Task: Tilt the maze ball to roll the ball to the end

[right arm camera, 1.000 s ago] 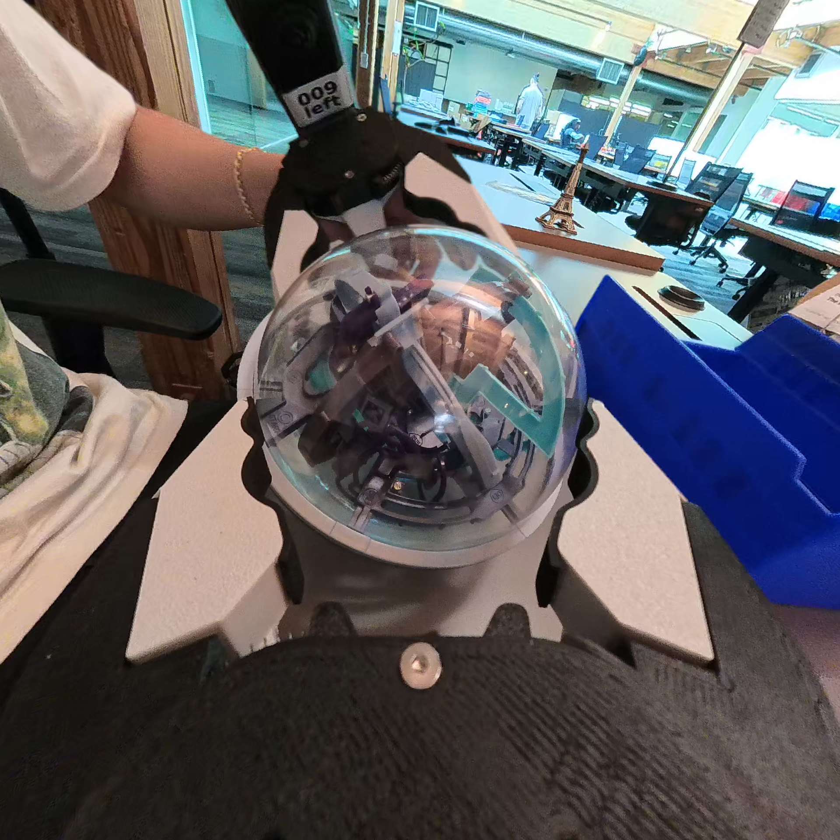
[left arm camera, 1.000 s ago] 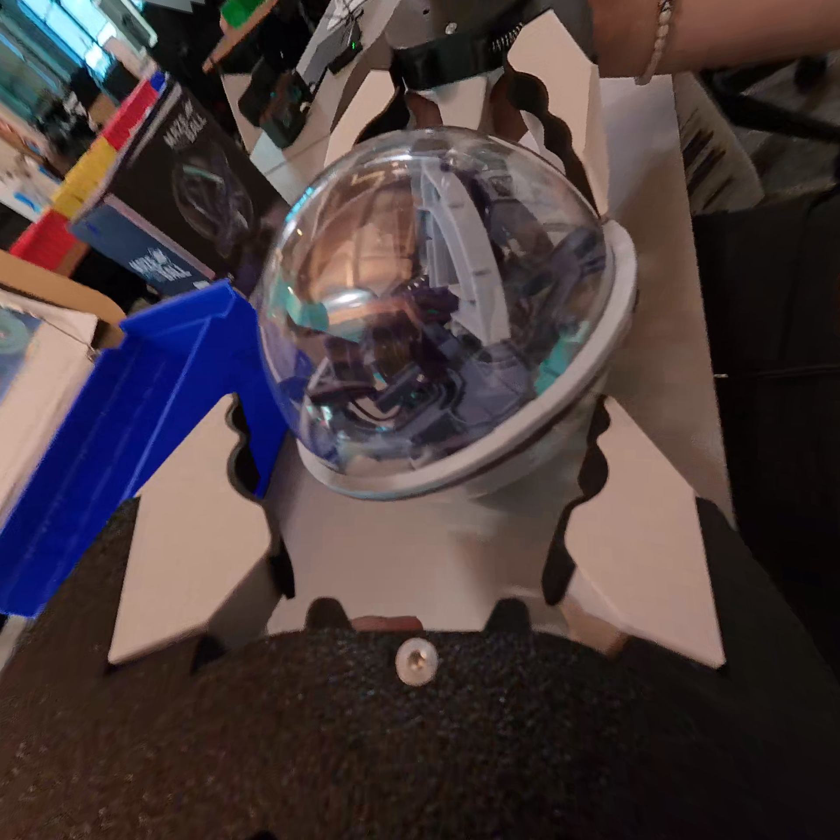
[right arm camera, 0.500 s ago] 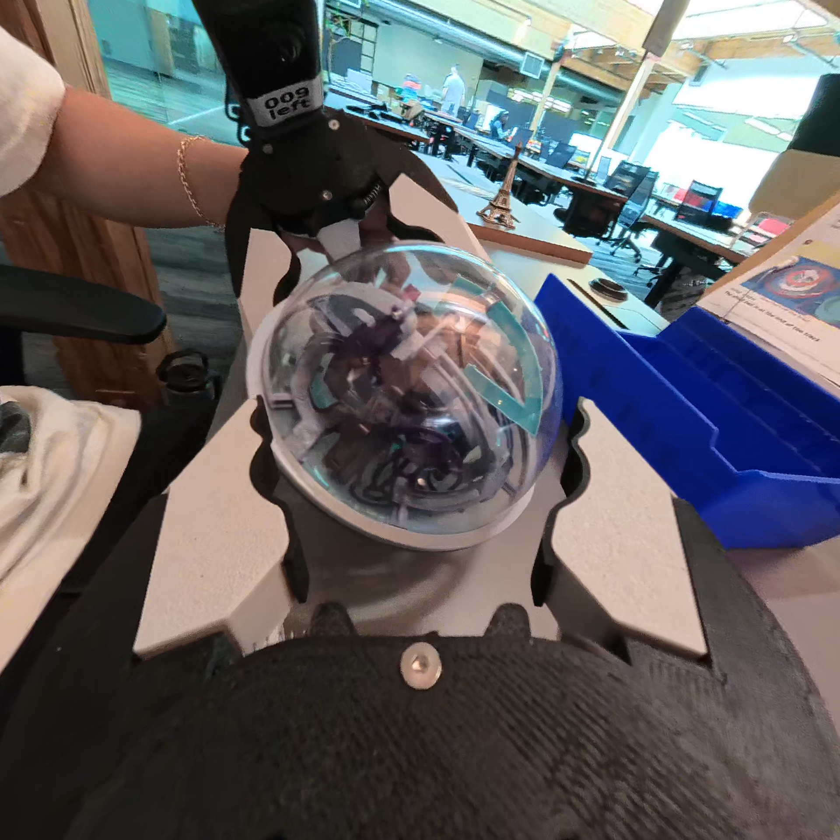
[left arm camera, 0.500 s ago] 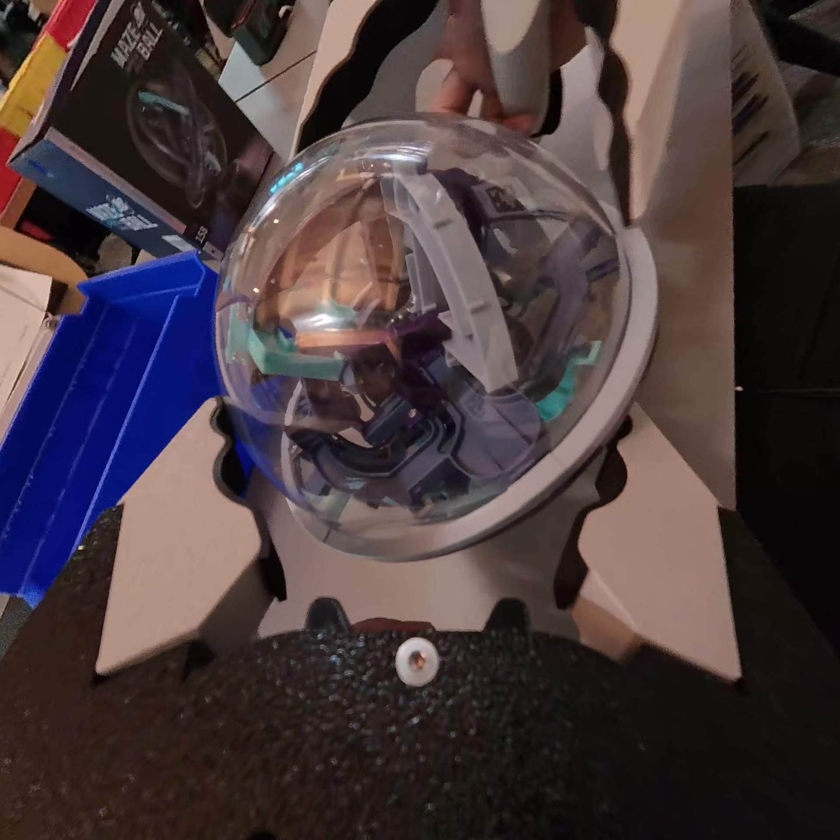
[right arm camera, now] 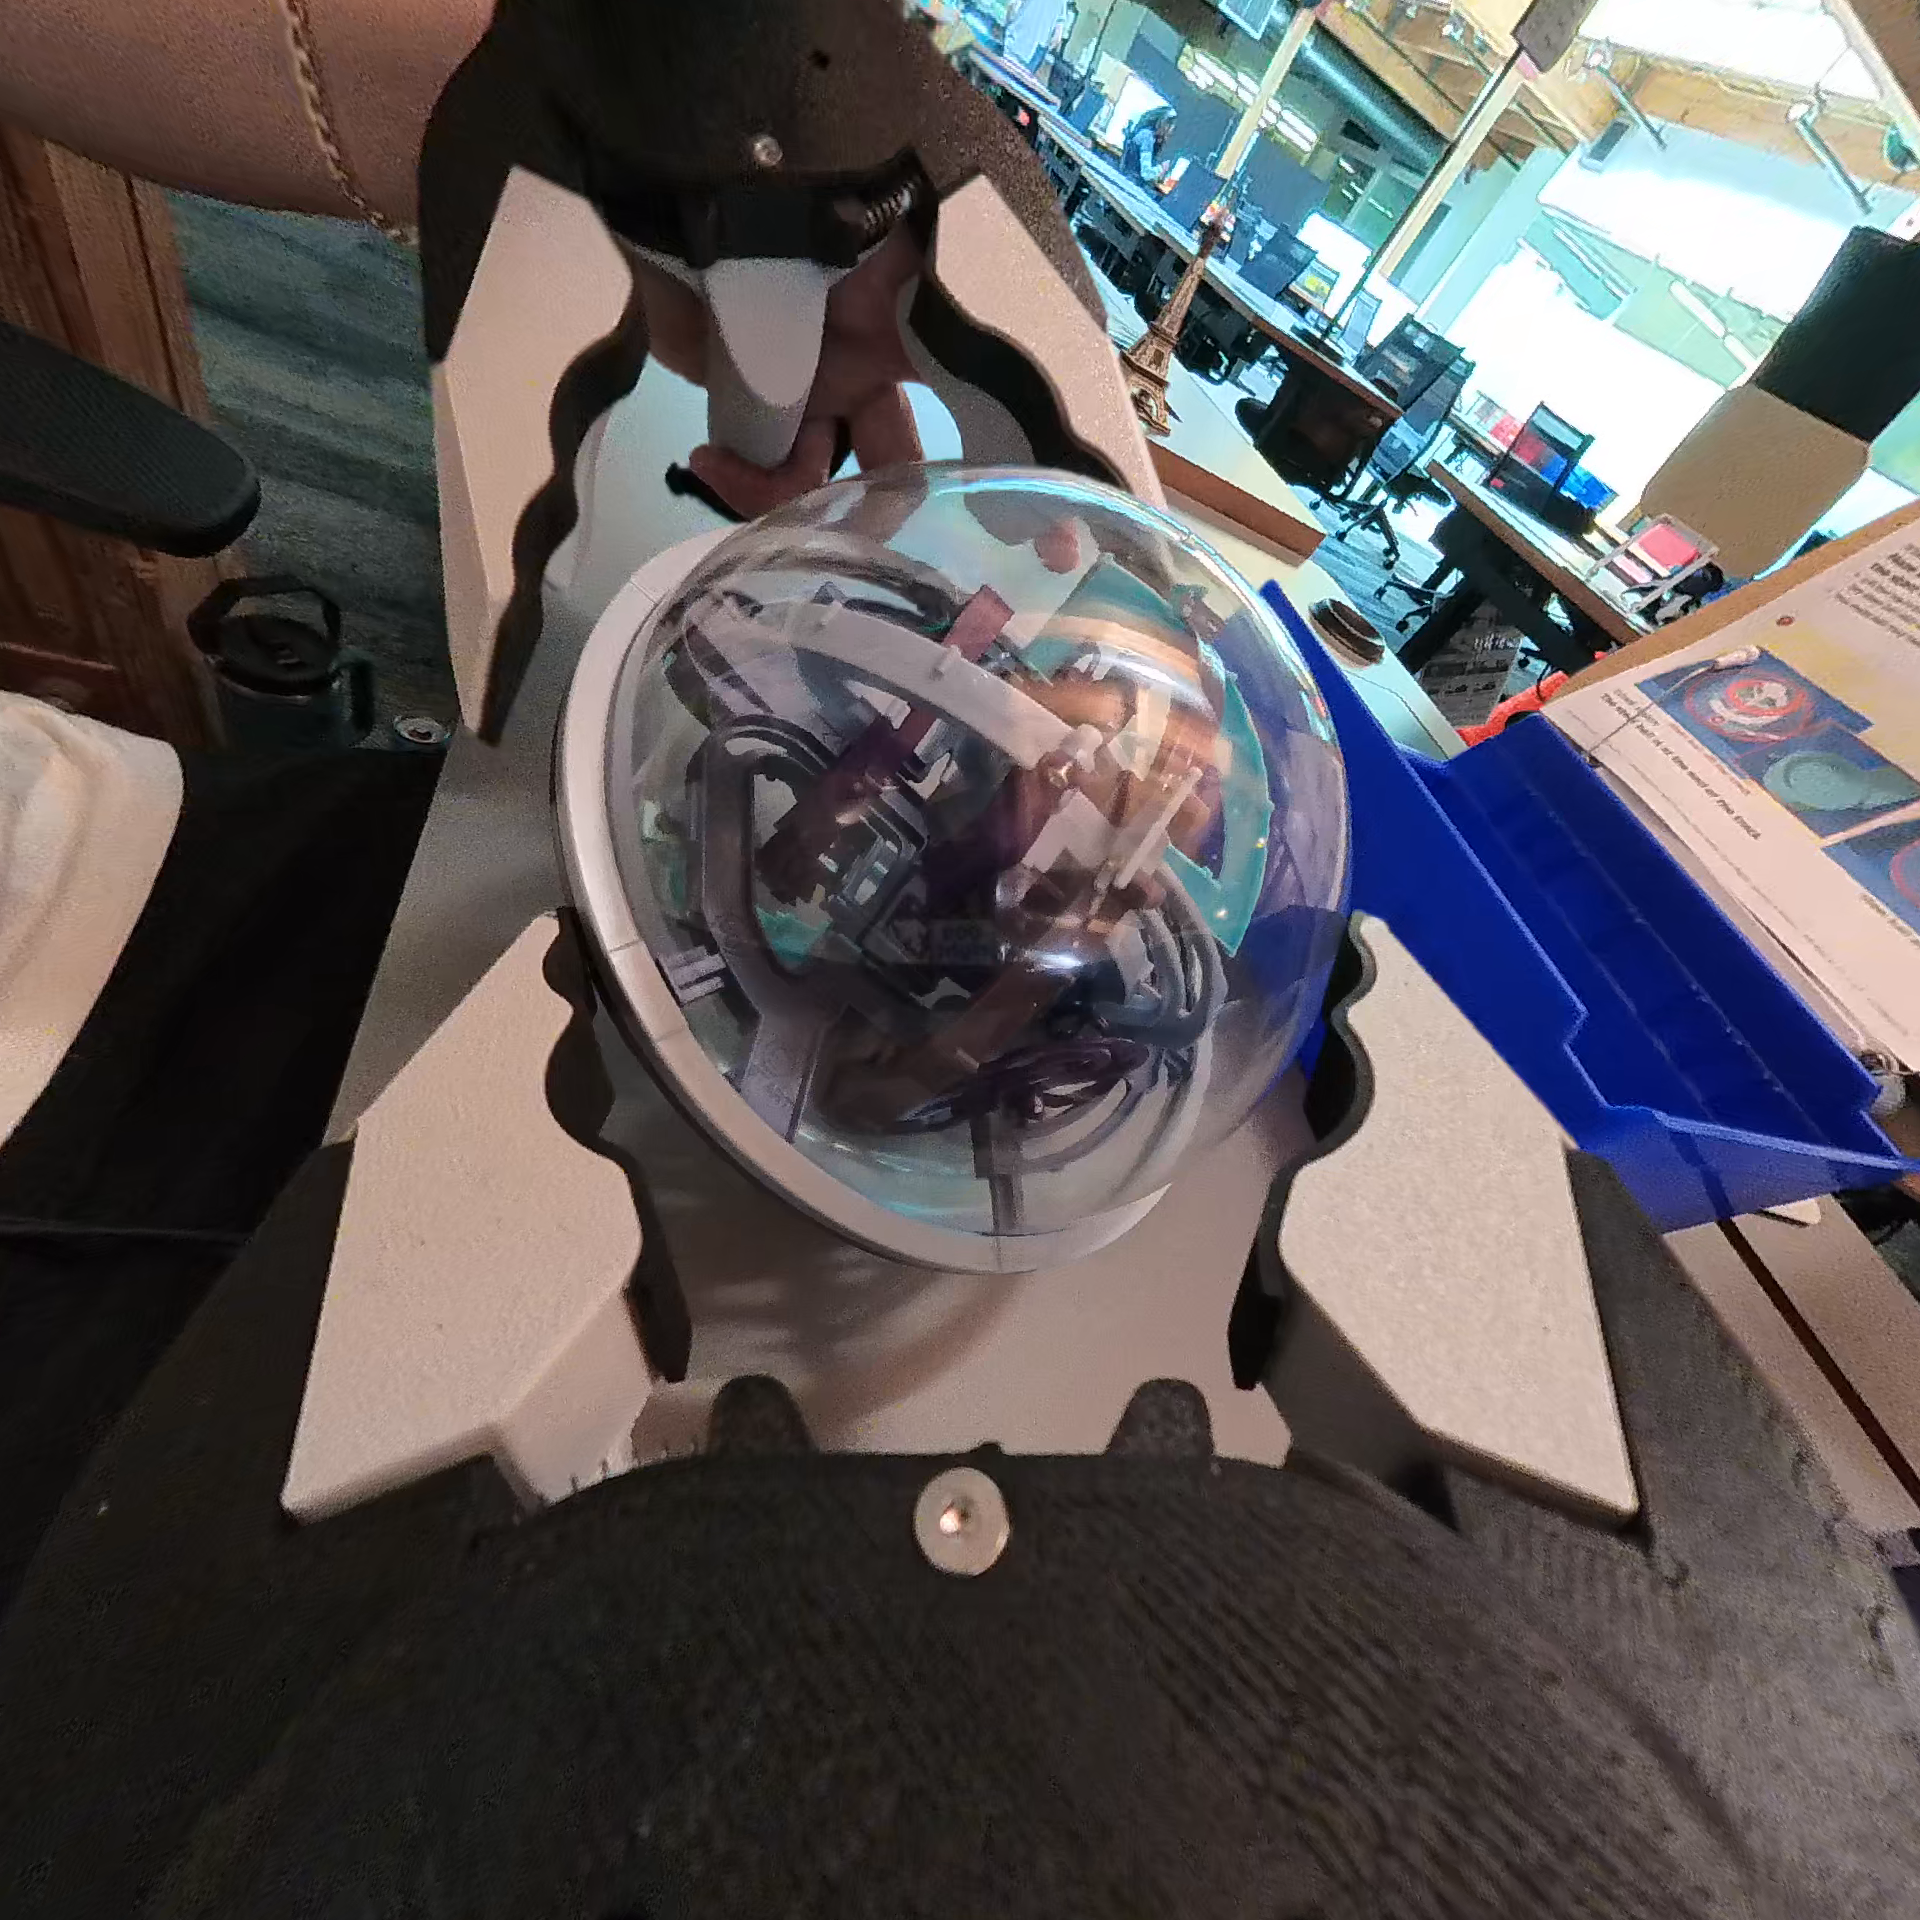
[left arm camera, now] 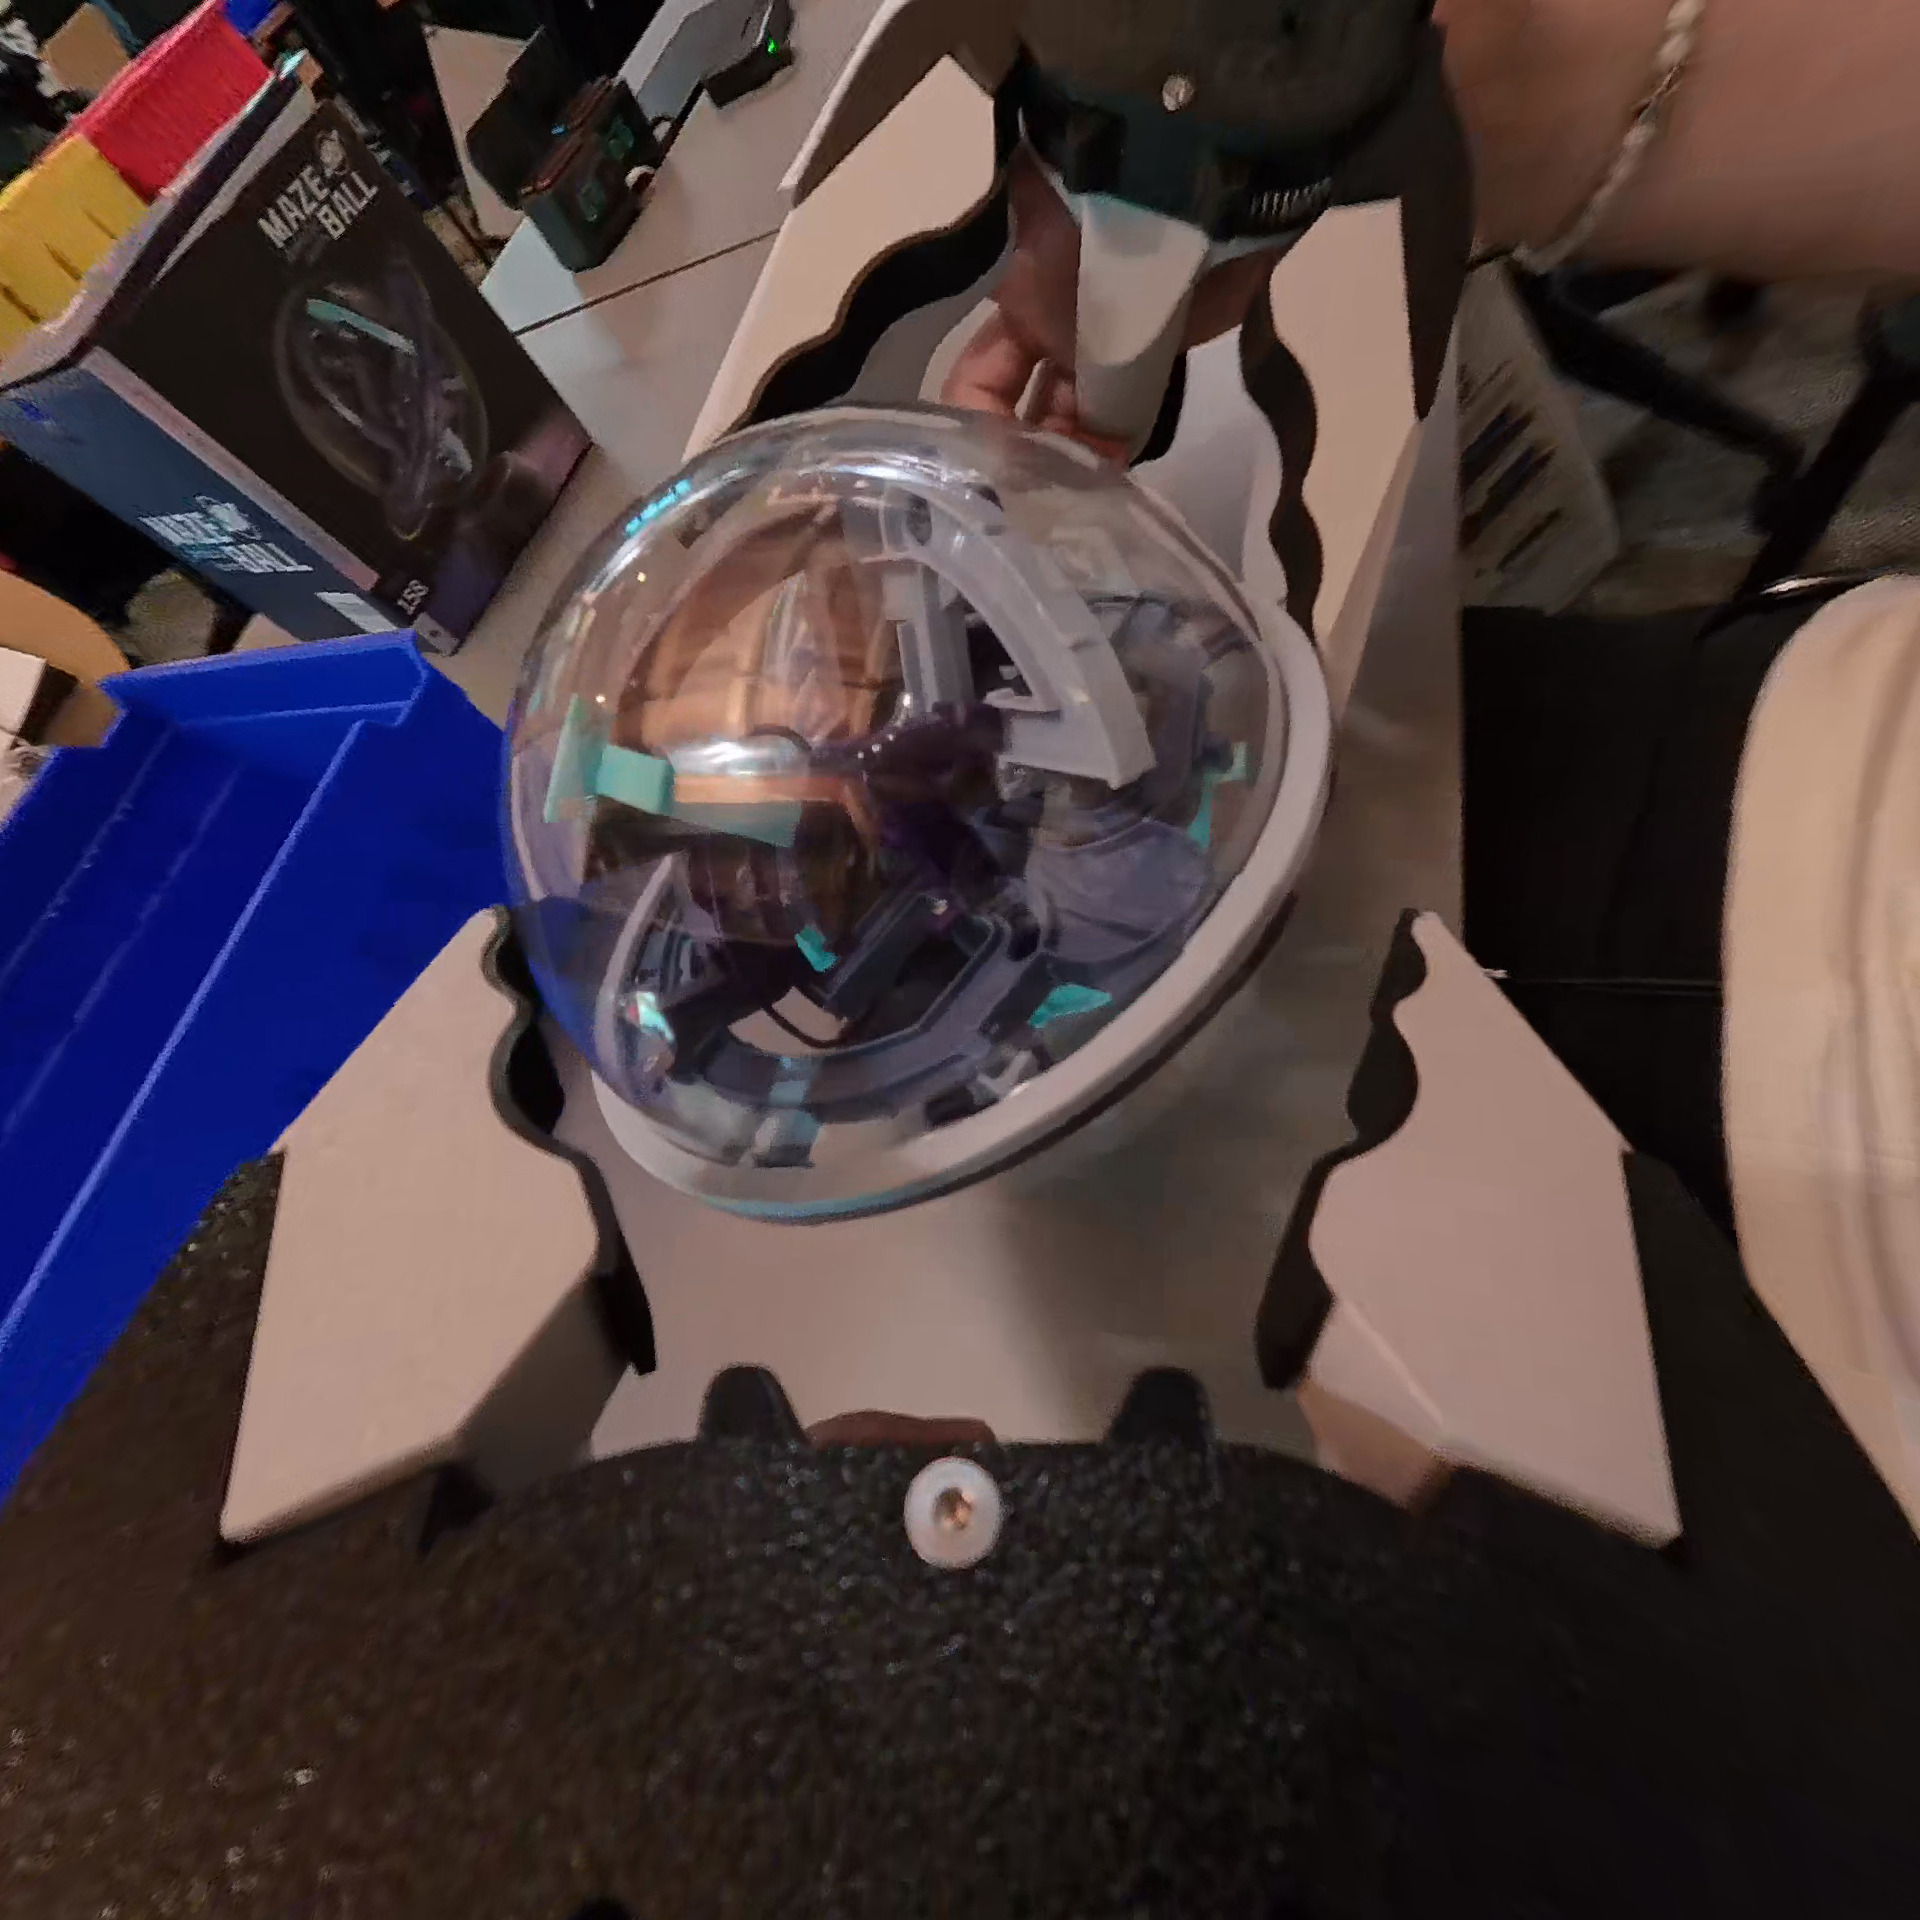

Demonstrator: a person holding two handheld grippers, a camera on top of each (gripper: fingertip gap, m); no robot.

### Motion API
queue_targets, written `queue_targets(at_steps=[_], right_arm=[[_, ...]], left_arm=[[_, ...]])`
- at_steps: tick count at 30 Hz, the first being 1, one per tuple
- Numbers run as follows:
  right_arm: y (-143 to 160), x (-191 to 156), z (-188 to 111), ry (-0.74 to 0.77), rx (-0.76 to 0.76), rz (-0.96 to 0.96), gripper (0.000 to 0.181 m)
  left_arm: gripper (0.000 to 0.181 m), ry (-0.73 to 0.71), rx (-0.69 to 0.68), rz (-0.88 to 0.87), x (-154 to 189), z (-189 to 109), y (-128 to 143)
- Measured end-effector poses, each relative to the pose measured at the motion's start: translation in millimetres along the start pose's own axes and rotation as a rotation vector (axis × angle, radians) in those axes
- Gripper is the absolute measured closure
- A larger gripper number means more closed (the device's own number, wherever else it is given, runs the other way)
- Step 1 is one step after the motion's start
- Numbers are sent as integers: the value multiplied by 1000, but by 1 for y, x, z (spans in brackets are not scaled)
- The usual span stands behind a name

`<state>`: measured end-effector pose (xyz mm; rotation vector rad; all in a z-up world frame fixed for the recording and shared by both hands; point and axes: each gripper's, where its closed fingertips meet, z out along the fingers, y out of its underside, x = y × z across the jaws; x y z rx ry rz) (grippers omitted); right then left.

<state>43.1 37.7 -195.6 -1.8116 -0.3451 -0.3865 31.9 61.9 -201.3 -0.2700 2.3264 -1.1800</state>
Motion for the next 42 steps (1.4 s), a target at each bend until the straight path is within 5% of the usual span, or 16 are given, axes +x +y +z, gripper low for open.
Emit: queue_targets(at_steps=[8,16,20,42], right_arm=[[-6,-4,7,-18,10,-51,45],[5,-6,12,-12,-45,-103,46],[5,-4,11,2,-30,-90,46],[0,-3,15,15,31,-10,44]], left_arm=[[42,193,175,-139,-17,-11,-20],[35,430,121,-289,-20,6,-19],[25,389,110,-207,-16,11,-12],[26,185,193,-113,-13,5,10]])
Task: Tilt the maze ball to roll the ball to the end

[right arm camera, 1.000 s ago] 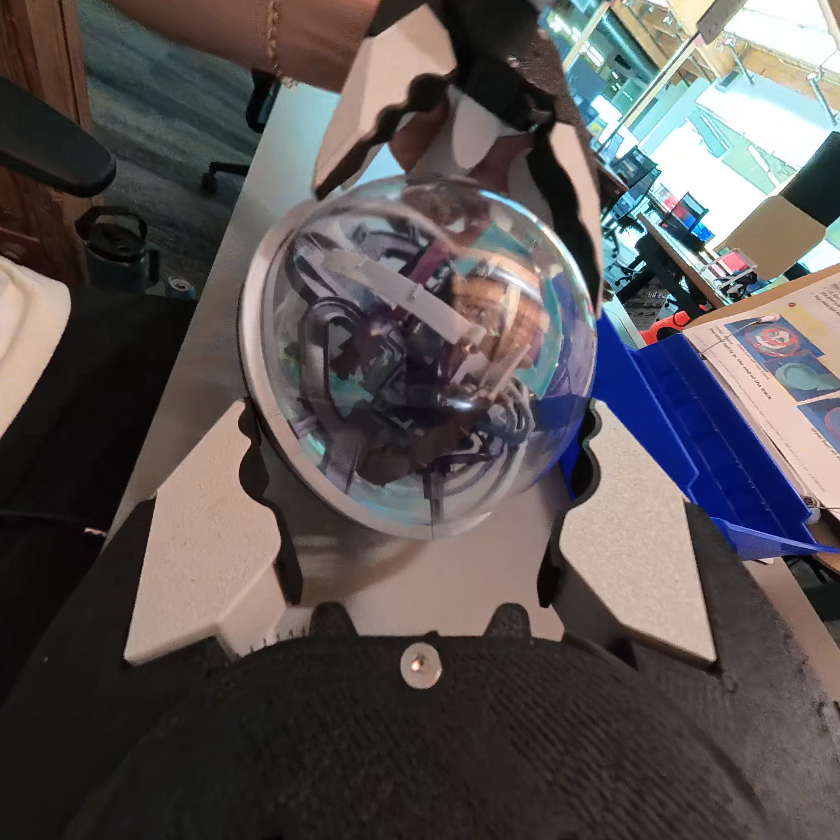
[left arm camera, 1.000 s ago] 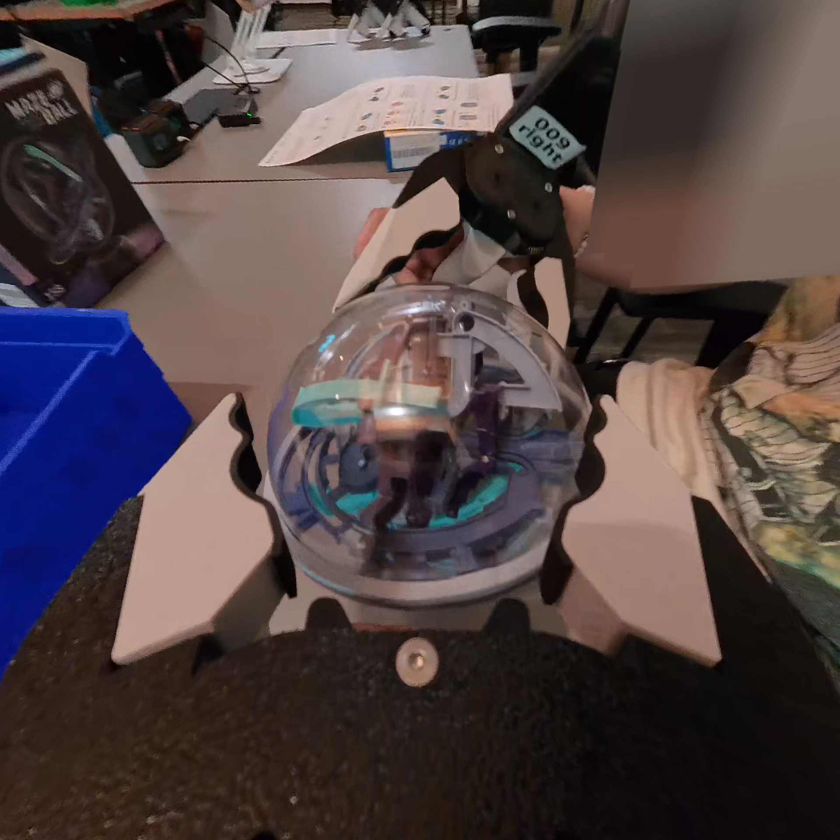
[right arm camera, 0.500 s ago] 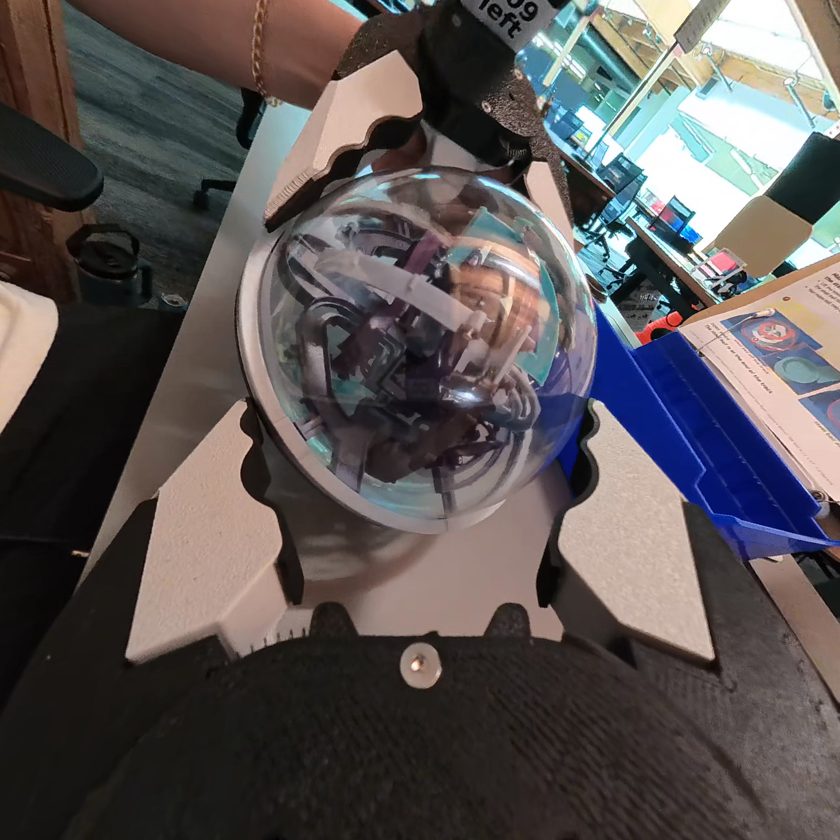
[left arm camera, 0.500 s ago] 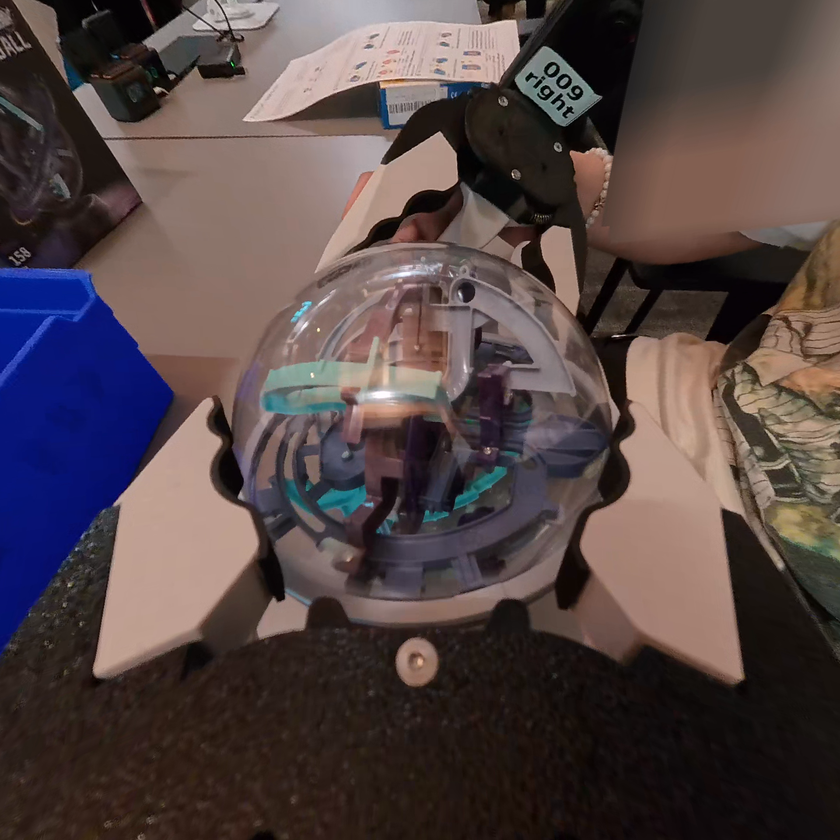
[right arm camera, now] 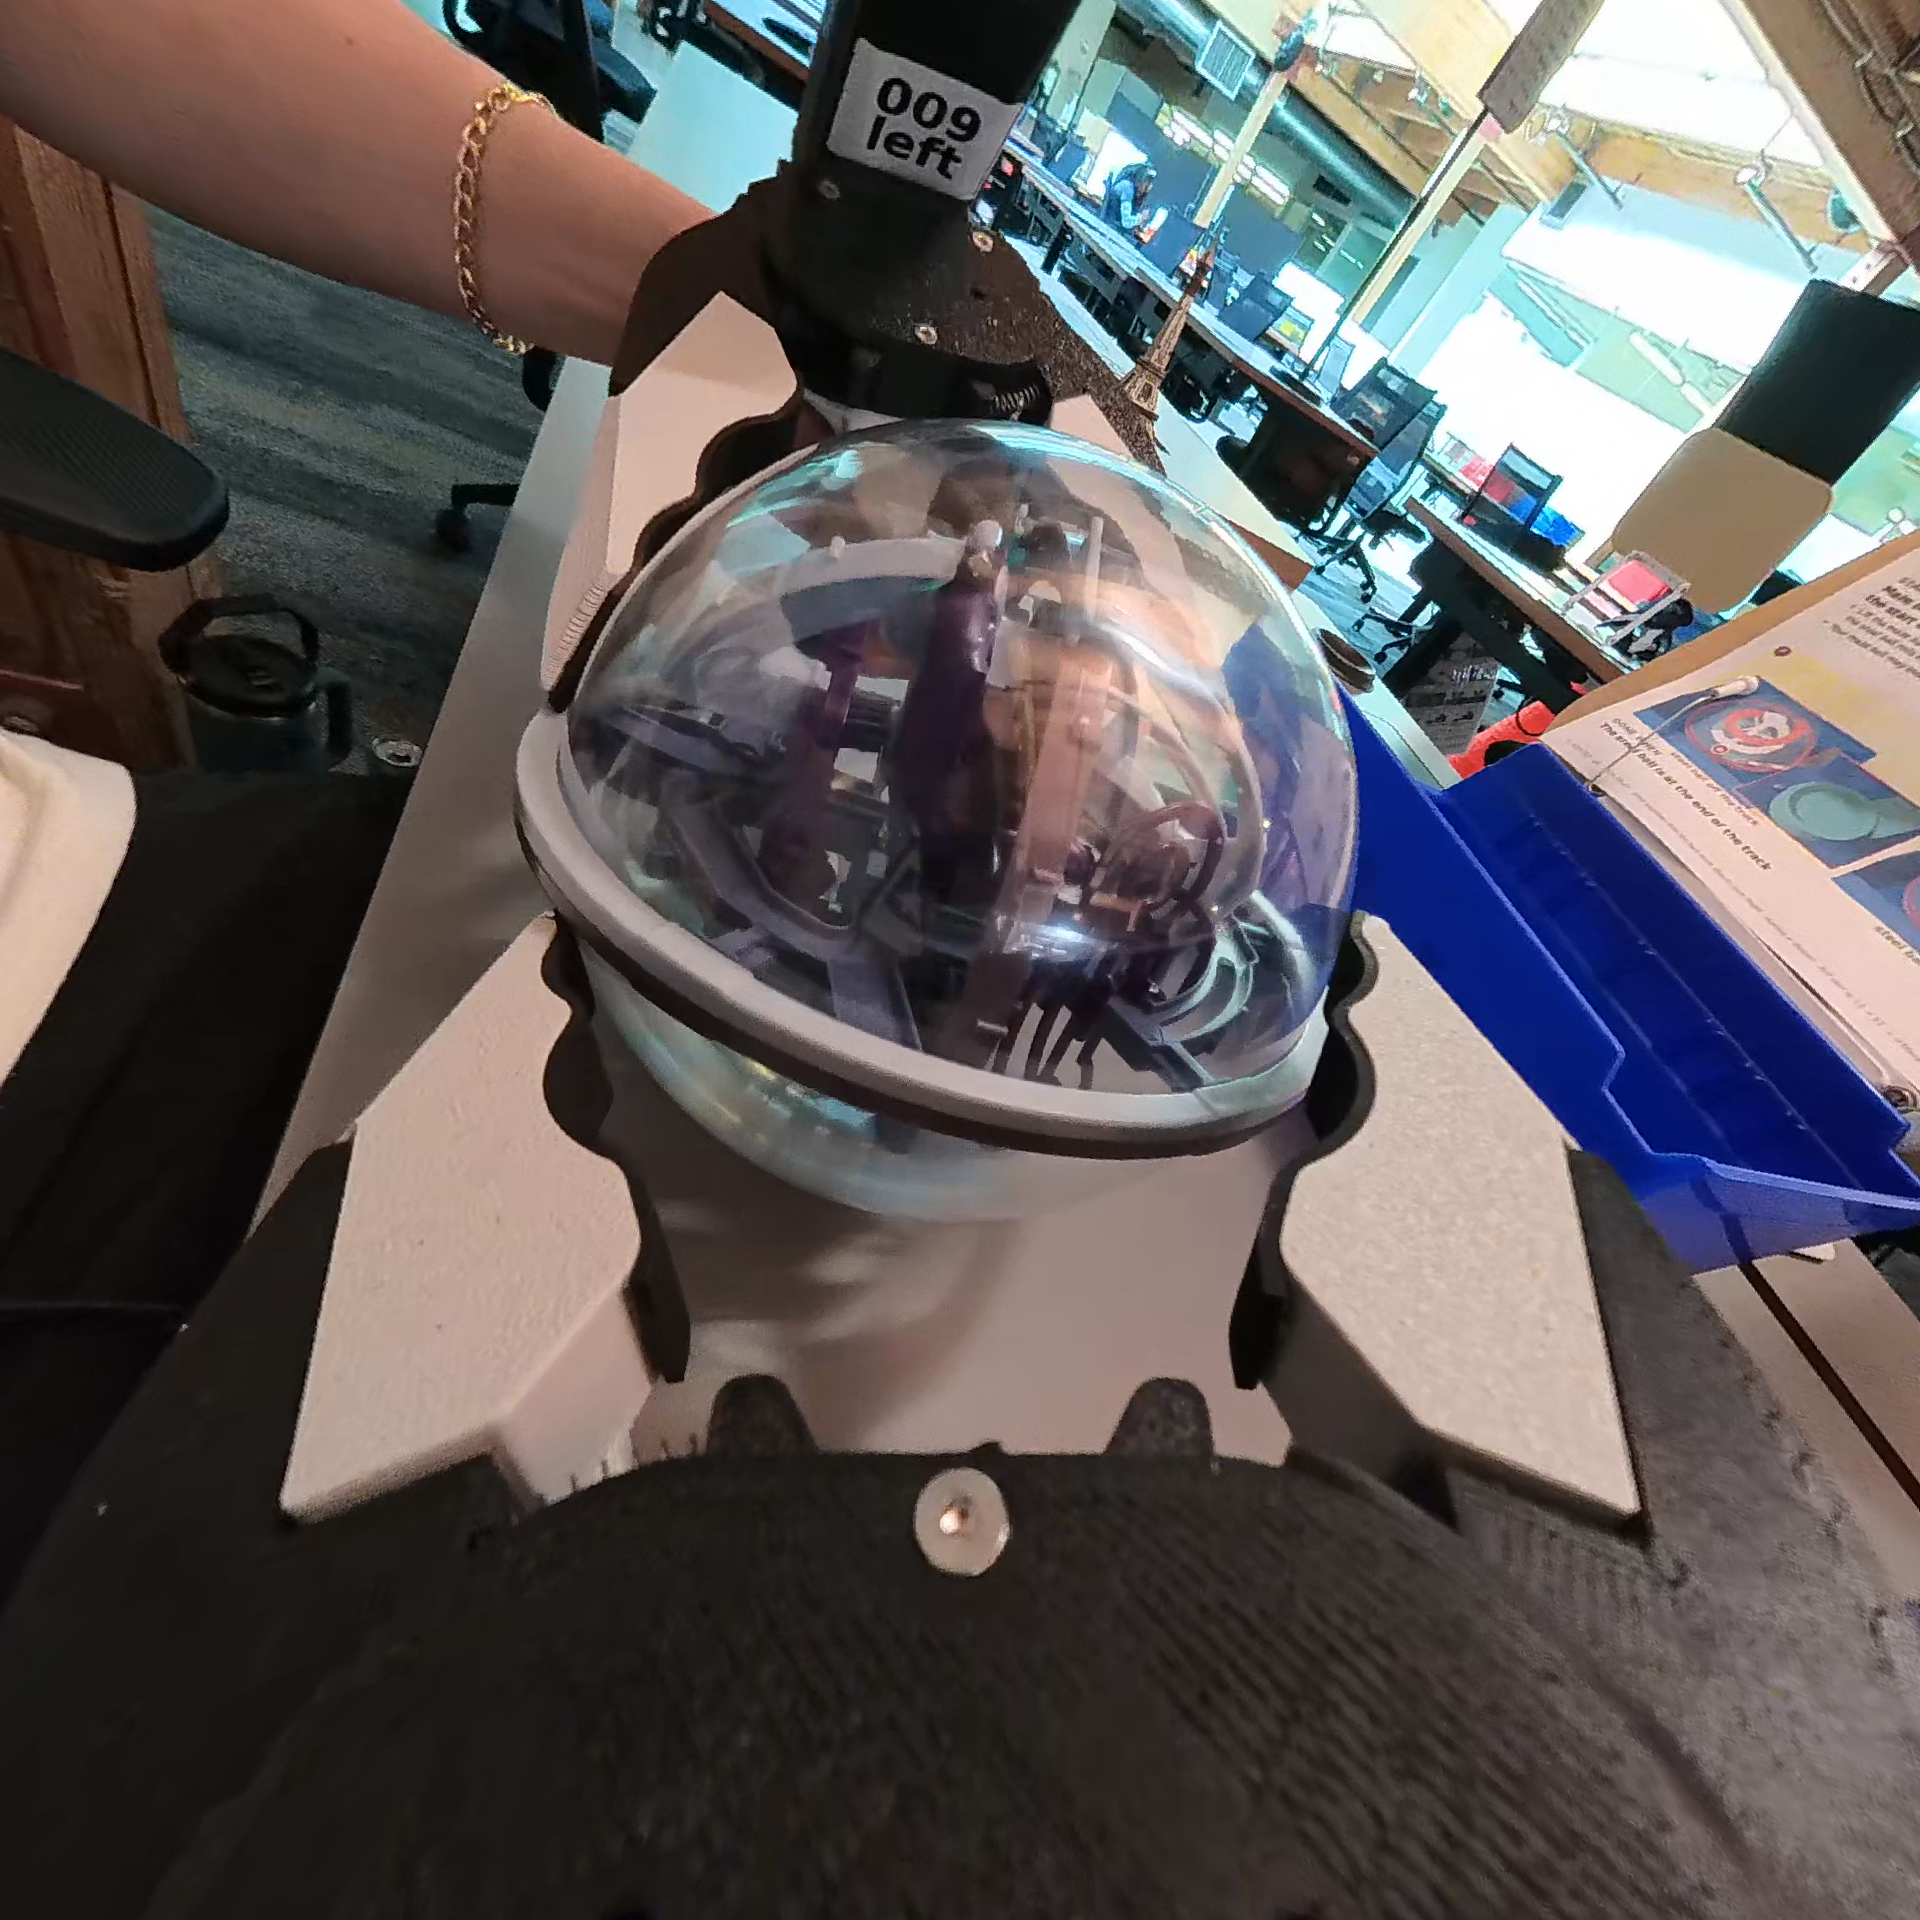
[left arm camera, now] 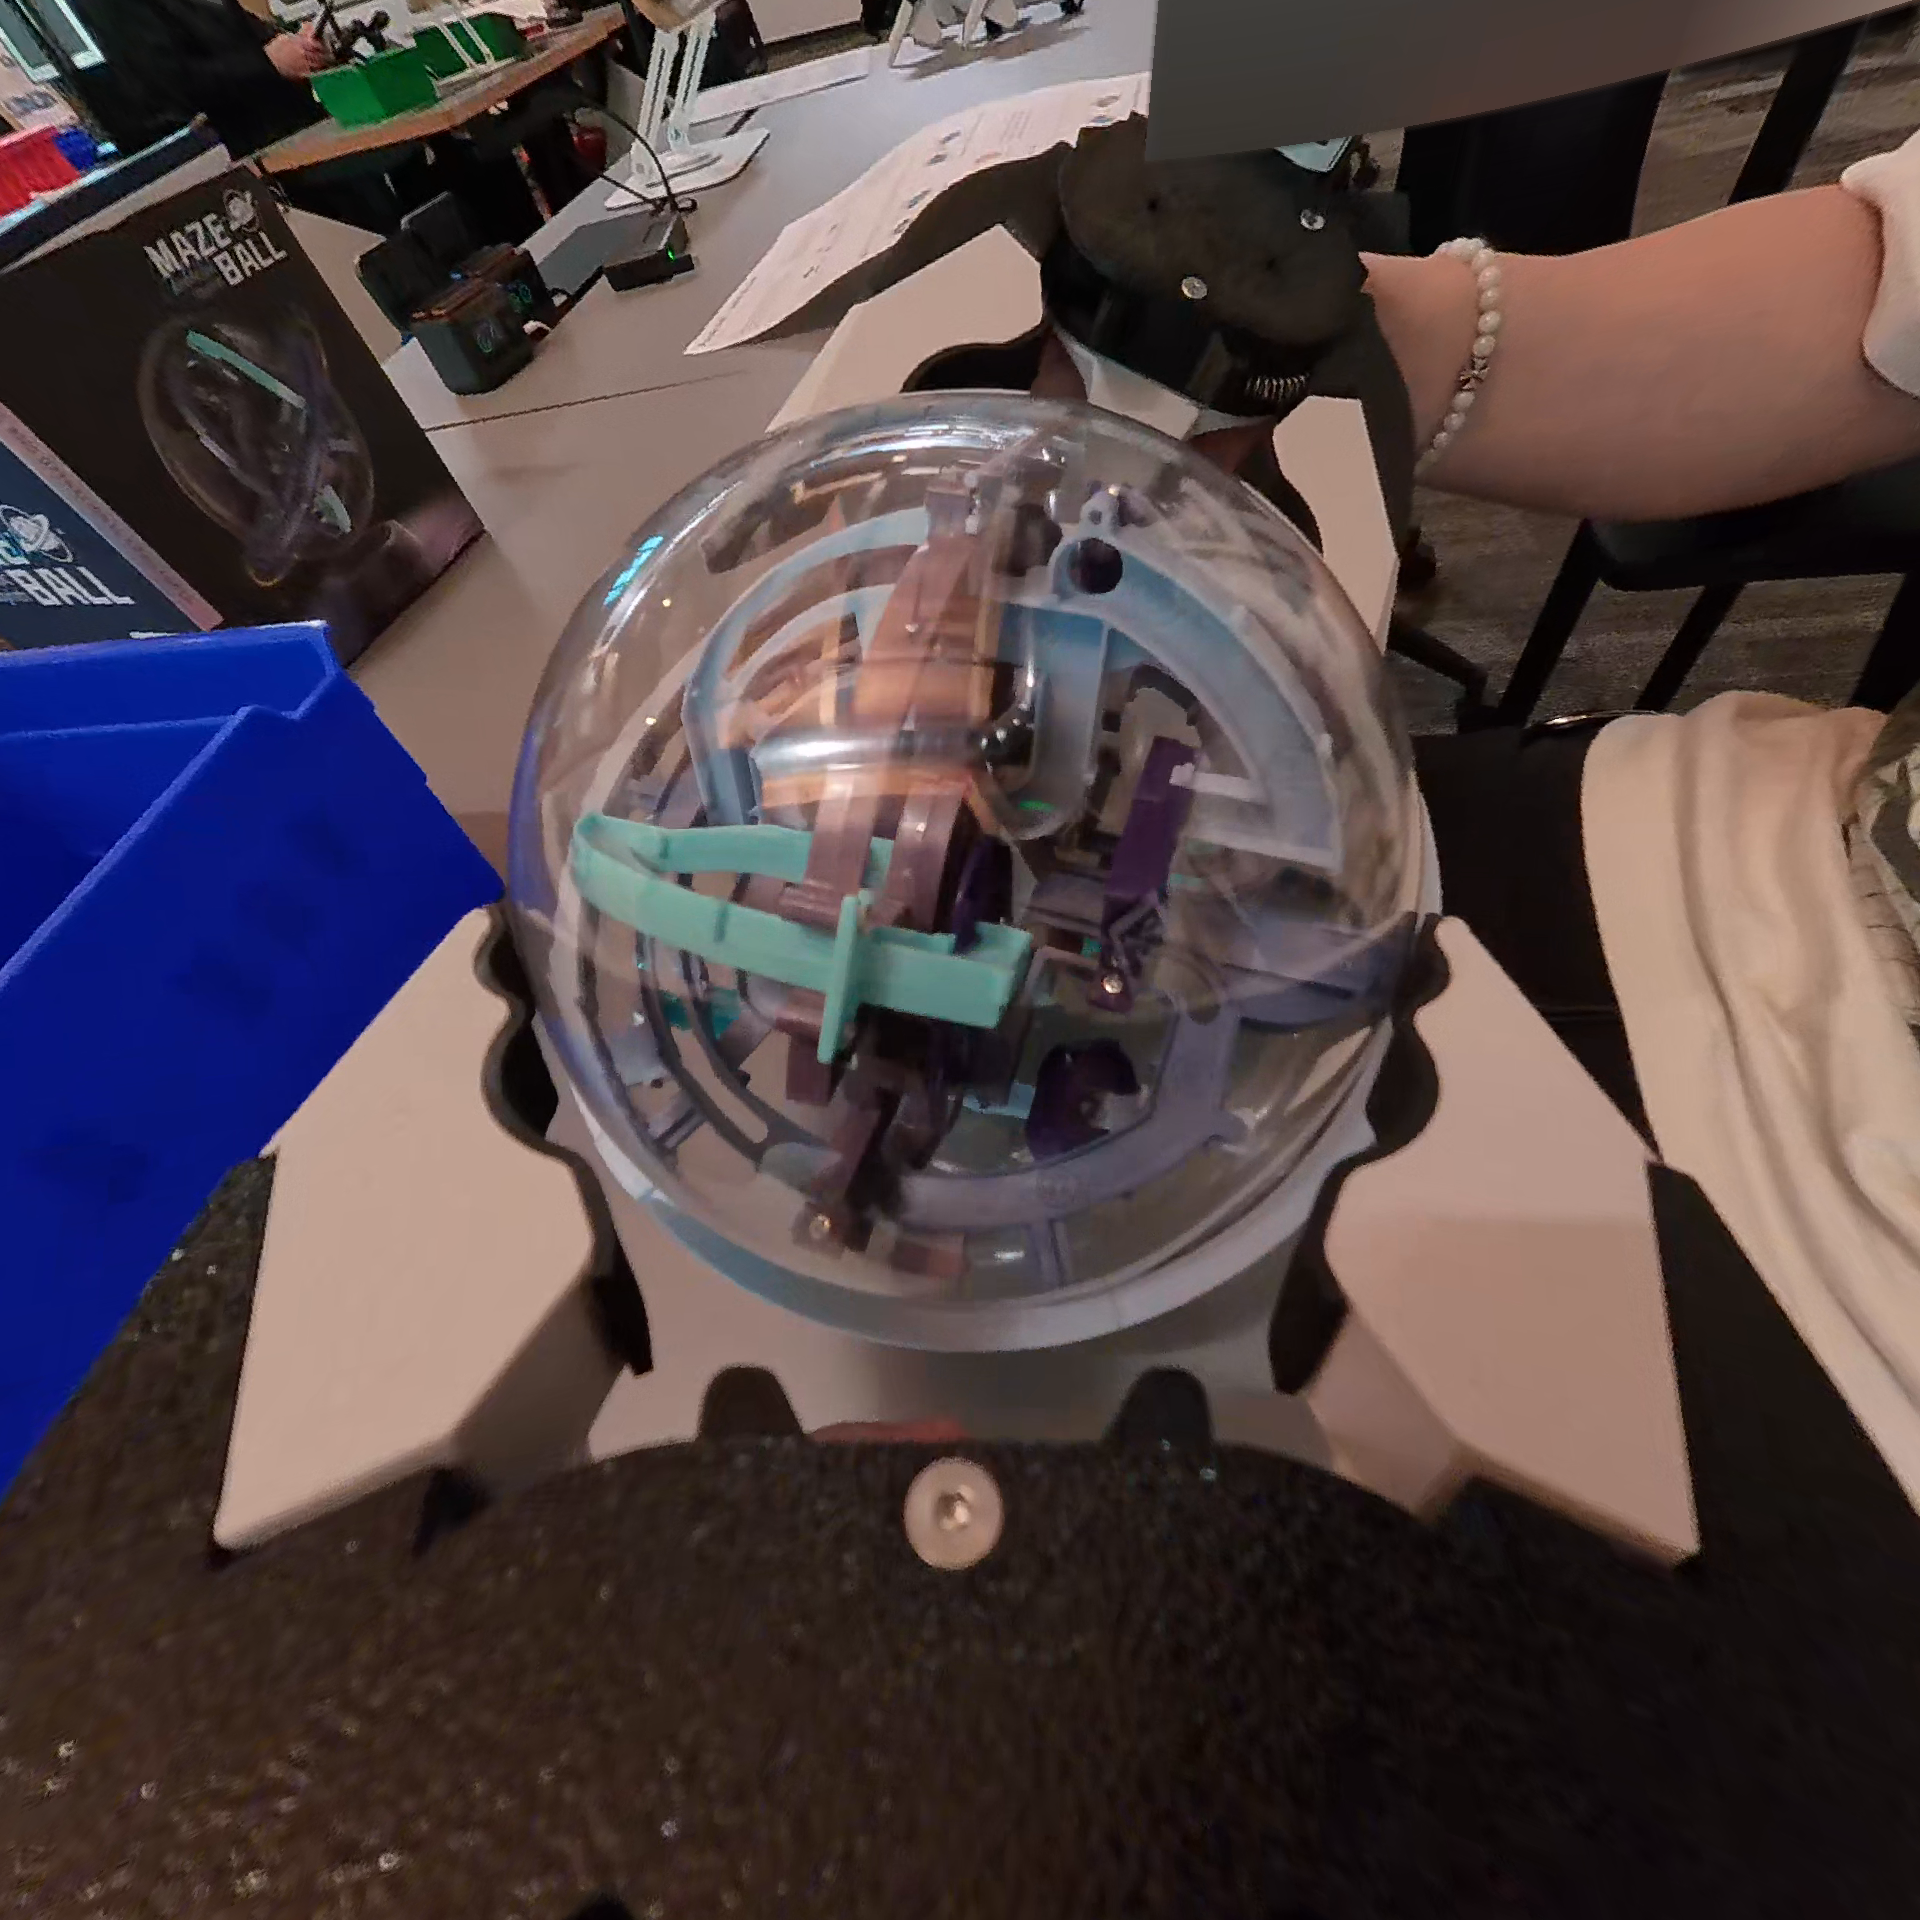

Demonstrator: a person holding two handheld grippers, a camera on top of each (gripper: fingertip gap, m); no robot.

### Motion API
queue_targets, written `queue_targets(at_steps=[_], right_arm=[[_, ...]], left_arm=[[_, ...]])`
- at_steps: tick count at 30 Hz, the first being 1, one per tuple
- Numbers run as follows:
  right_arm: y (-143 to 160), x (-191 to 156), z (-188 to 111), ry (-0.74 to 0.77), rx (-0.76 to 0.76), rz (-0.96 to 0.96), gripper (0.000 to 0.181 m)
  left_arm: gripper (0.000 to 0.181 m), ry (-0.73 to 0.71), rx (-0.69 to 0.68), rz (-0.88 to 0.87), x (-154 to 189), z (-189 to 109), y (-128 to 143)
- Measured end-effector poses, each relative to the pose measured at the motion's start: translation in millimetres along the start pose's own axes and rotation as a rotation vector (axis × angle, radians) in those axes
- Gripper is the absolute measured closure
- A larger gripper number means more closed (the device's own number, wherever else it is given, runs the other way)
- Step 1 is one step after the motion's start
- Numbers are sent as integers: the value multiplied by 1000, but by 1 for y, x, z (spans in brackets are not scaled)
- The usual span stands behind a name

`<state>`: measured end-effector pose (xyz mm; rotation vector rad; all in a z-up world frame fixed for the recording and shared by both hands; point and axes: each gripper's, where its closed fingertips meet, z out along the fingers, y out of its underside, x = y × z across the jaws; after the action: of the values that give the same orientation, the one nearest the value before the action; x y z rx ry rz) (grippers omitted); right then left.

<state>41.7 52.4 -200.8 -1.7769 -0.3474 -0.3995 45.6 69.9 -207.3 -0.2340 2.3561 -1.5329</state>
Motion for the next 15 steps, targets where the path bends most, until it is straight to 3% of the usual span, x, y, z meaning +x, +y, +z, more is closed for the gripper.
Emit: queue_targets(at_steps=[15], right_arm=[[4,1,-3,6,11,25,44]], left_arm=[[26,1,-43,-6,-1,4,-2]])
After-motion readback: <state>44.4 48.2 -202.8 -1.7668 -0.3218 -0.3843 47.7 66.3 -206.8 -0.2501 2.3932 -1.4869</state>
